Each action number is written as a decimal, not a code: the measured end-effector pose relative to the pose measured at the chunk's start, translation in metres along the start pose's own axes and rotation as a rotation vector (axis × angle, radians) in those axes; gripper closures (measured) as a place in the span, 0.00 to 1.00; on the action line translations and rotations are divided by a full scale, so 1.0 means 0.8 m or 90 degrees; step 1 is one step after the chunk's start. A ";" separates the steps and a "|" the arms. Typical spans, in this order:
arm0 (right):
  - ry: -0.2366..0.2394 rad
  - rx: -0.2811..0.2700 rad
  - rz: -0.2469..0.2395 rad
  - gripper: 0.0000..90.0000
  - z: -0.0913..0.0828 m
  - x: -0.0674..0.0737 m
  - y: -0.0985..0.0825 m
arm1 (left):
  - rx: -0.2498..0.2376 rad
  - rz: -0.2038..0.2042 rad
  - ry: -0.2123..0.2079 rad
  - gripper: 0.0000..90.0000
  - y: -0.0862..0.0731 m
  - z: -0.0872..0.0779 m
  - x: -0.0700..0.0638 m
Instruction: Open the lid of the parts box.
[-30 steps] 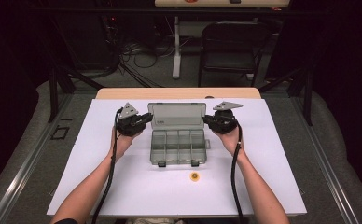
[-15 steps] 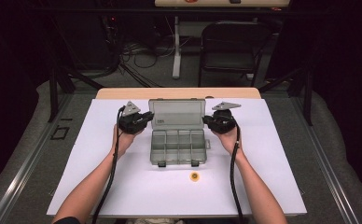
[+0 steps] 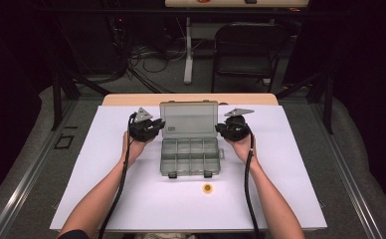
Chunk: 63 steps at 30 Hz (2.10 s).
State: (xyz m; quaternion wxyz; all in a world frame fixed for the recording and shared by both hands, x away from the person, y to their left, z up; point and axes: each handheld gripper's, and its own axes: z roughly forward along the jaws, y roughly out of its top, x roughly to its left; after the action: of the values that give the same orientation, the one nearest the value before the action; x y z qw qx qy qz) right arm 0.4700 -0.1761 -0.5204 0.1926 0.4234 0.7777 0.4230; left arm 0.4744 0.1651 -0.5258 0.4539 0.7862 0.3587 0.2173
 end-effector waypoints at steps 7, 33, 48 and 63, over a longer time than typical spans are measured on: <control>0.000 0.035 0.004 0.77 0.015 -0.004 -0.006 | 0.047 0.002 0.009 0.77 -0.011 0.014 0.003; 0.029 -0.033 -0.041 0.12 -0.063 -0.004 -0.025 | 0.026 0.029 -0.019 0.07 0.002 -0.055 -0.034; 0.034 -0.068 -0.075 0.05 -0.116 0.022 -0.065 | 0.015 0.079 -0.032 0.01 -0.018 -0.089 -0.078; 0.030 -0.107 -0.098 0.00 -0.142 0.051 -0.103 | 0.014 0.091 -0.055 0.00 -0.042 -0.104 -0.104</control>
State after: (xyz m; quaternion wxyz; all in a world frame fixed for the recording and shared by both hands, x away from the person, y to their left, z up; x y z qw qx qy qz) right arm 0.3309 -0.2221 -0.5214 0.2411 0.3346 0.7742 0.4801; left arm 0.3529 0.1592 -0.5152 0.4436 0.8234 0.2841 0.2109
